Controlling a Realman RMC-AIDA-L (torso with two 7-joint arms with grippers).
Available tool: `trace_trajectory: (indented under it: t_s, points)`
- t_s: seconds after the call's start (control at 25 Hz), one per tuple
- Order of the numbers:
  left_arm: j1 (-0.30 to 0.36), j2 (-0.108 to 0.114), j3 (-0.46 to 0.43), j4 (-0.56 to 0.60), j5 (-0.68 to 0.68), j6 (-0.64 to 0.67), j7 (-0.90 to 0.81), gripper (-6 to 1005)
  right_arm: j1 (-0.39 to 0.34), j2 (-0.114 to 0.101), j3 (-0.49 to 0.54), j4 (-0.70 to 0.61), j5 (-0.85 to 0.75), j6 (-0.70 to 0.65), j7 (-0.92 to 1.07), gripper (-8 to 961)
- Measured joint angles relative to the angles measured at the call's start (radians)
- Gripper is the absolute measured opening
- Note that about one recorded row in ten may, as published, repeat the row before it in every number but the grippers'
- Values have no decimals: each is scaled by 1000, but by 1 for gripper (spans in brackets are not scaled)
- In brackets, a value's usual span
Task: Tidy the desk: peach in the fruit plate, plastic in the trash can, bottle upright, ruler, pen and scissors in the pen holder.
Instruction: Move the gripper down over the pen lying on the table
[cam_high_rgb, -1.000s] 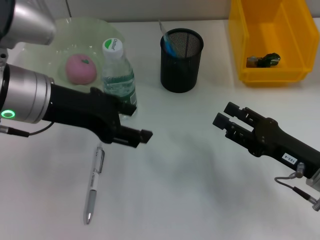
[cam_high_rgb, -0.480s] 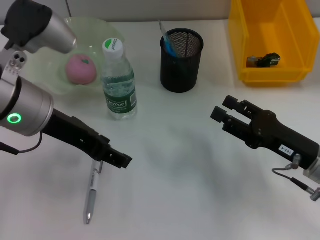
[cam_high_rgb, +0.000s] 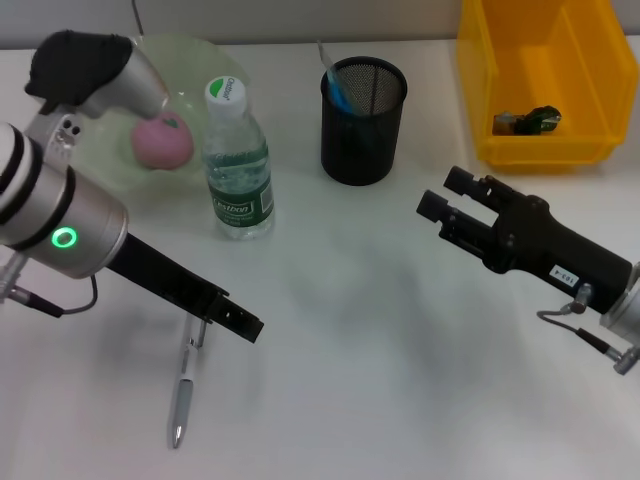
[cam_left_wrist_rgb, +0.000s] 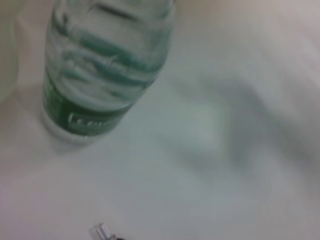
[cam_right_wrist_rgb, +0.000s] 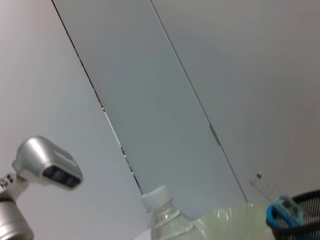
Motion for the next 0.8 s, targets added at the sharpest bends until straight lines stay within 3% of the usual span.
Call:
trace_trajectory:
  t_s: [0.24,0.8]
  points:
    - [-25,2,1,-100,37,-40,-3,755,27,-1,5,0,0,-5,-23,687]
    - [-57,-2,9,-123,128,-71,-51,754,32,-1,-3,4,-5,11,-23,687]
